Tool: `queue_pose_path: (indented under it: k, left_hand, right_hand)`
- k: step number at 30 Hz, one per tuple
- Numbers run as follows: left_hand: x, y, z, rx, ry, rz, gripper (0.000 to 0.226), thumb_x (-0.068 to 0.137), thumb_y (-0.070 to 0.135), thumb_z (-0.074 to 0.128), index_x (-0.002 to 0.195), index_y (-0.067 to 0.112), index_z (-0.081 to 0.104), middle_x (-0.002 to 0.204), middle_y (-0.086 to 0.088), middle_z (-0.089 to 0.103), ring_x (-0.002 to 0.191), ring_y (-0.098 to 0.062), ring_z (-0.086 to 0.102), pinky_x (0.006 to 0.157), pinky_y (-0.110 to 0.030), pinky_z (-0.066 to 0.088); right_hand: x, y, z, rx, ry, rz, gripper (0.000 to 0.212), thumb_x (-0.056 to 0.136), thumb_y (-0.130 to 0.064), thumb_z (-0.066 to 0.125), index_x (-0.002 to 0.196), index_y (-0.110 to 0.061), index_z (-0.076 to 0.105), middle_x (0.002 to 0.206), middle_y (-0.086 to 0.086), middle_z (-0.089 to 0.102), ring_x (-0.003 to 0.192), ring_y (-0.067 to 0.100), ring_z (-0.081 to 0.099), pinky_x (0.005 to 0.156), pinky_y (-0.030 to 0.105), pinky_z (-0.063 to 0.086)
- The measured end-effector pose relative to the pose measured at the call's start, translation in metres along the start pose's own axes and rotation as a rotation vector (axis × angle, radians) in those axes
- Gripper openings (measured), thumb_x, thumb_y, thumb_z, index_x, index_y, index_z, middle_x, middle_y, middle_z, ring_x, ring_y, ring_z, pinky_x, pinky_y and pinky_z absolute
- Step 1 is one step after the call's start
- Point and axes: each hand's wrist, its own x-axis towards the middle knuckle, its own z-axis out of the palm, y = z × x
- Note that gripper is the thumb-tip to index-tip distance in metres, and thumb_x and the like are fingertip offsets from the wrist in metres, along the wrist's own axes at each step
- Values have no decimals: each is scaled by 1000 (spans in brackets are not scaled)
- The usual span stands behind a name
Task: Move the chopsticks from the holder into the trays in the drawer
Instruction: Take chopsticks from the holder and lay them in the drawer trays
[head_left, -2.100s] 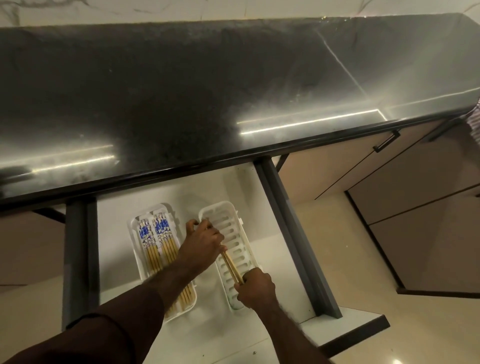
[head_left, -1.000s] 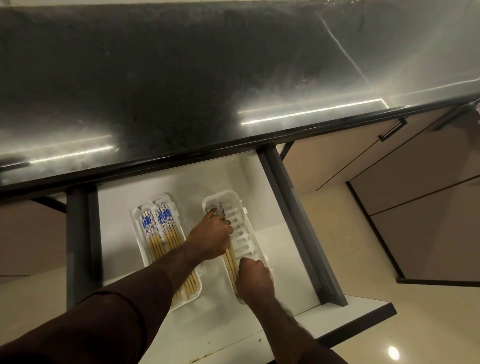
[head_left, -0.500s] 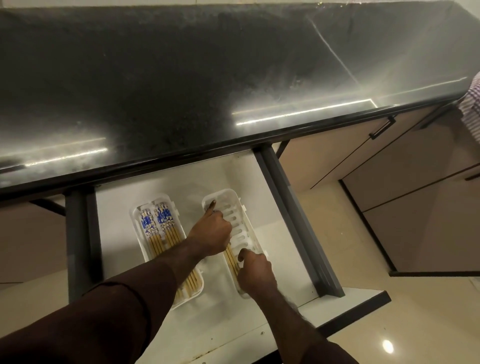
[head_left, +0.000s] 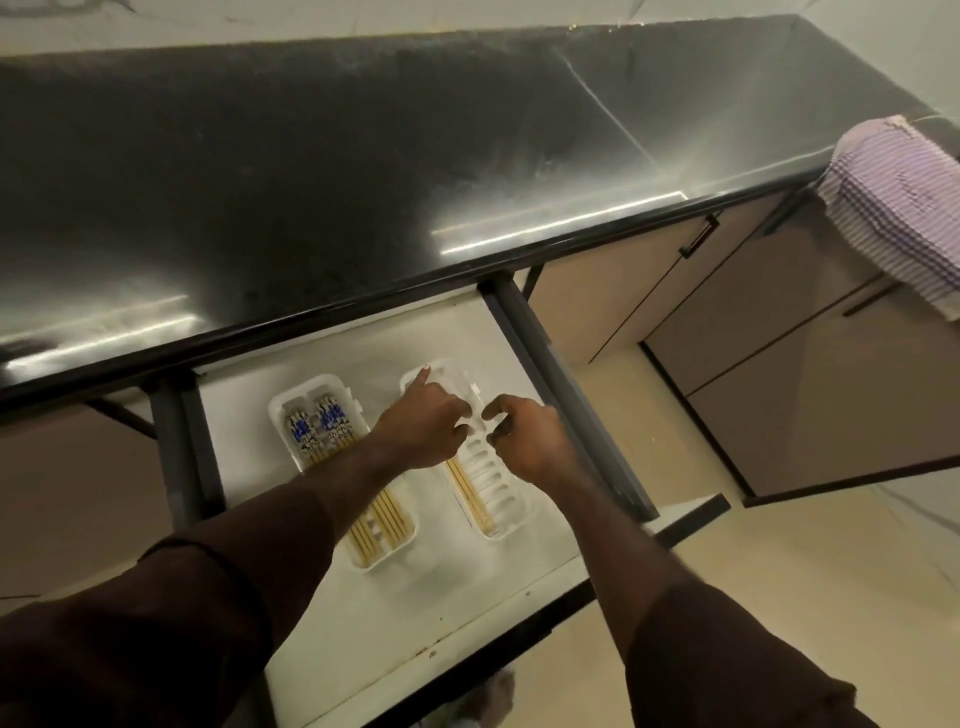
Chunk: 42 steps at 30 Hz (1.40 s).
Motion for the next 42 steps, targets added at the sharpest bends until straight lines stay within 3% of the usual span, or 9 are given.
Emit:
queue_pose_path:
  k: [4,10,17,21,24,32,35,38,42]
  left_hand:
    - [-17,13,-30,-34,19,26,32,95,29,58,122,15,66,122,-2,69,115,-15,61,120,-45,17]
    - [-61,34,-81,-42,127,-74,31,96,29,54,124,18,64,121,-2,69,114,-17,61,118,-42,14]
    - [-140,38,-160,-68,354,-98,30,94,24,59,121,16,66,120,2,70,111,-14,63,117,-41,15]
    - [-191,25,-211,-66,464,-104,26,93,16,58,116,16,69,109,3,74,96,-13,67,117,-48,19]
    - [-236,2,-244,-52,556,-153,27,91,14,59,116,14,69,107,0,74,100,-17,67,116,-48,22]
    - [-342,-96,-311,17,707,-158,27,86,12,62,111,13,72,104,-2,75,94,-15,70,98,-33,47]
    - [-379,-138,-338,21,700,-185,25,88,15,60,109,19,73,100,1,76,87,-14,68,90,-25,45]
    - [-407,-172,-360,23,670,-216,24,84,13,60,100,24,74,83,0,75,78,-21,67,80,-28,47]
    - [-425,-217,-383,-29,643,-209,28,84,18,57,107,20,74,94,-6,76,88,-25,71,82,-37,54]
  right_hand:
    - [-23,-18,-16,-4,-17,-69,33,88,0,63,112,-22,67,99,0,74,81,13,70,76,32,61]
    - [-71,-60,-38,-1,38,-220,27,88,-2,64,108,-18,69,98,2,75,83,15,70,81,35,59]
    - [-130,-136,-49,61,136,-407,18,89,-7,67,105,-15,71,91,2,71,75,14,65,78,32,58]
    - [-153,-194,-48,44,151,-547,17,88,-9,67,102,-17,71,87,-3,70,79,16,67,78,36,59]
    - [-164,-245,-36,17,162,-648,14,84,-9,68,93,-20,71,74,-13,65,76,15,66,76,37,57]
    - [-181,-386,36,30,182,-795,18,84,-12,69,100,-20,73,89,-8,72,75,1,62,77,21,52]
    - [-187,-441,67,55,157,-813,19,86,-9,68,100,-21,73,87,-8,72,73,1,64,77,25,56]
    - [-189,-486,89,74,147,-847,19,86,-9,68,100,-21,72,88,-8,72,71,-1,65,76,24,57]
    - [-179,-529,111,84,189,-848,18,87,-11,70,102,-19,74,90,-4,74,78,2,67,73,16,53]
